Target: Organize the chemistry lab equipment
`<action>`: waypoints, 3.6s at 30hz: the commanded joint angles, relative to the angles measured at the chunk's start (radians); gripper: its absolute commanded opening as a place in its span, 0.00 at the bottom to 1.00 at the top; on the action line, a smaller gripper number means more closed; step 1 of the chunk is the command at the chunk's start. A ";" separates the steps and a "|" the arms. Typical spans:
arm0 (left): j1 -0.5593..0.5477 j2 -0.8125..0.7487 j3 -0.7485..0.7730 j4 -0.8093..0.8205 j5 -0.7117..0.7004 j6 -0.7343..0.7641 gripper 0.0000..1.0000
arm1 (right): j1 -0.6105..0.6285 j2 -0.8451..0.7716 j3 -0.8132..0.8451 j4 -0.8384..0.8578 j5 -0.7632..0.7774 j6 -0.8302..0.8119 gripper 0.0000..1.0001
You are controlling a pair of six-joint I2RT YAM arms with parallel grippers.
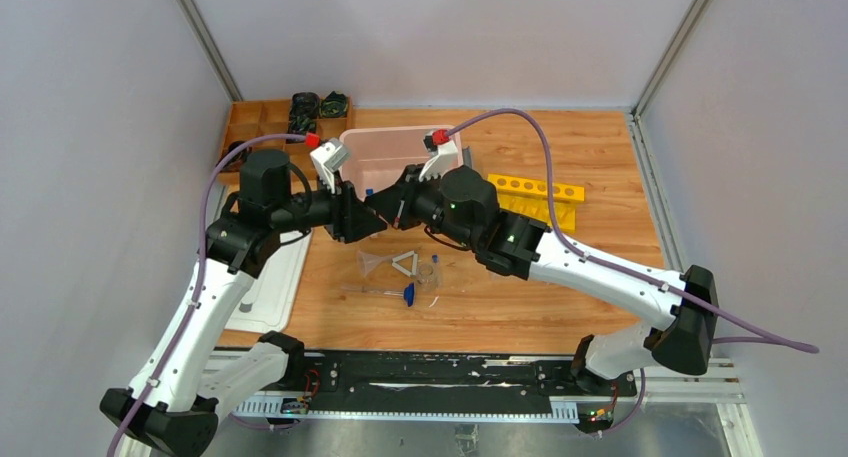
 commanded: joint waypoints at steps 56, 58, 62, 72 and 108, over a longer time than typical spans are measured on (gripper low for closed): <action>0.007 0.012 0.145 -0.279 -0.221 0.311 1.00 | -0.416 -0.428 -0.416 -0.546 0.407 -0.269 0.00; 0.007 0.012 0.152 -0.291 -0.231 0.321 1.00 | -0.421 -0.439 -0.466 -0.501 0.438 -0.263 0.00; 0.007 0.000 0.158 -0.296 -0.252 0.344 1.00 | -0.434 -0.435 -0.542 -0.438 0.481 -0.249 0.00; 0.007 0.015 0.177 -0.297 -0.264 0.343 1.00 | -0.445 -0.365 -0.633 -0.348 0.481 -0.184 0.00; 0.007 0.027 0.203 -0.295 -0.277 0.351 1.00 | -0.443 -0.247 -0.696 -0.284 0.381 -0.075 0.22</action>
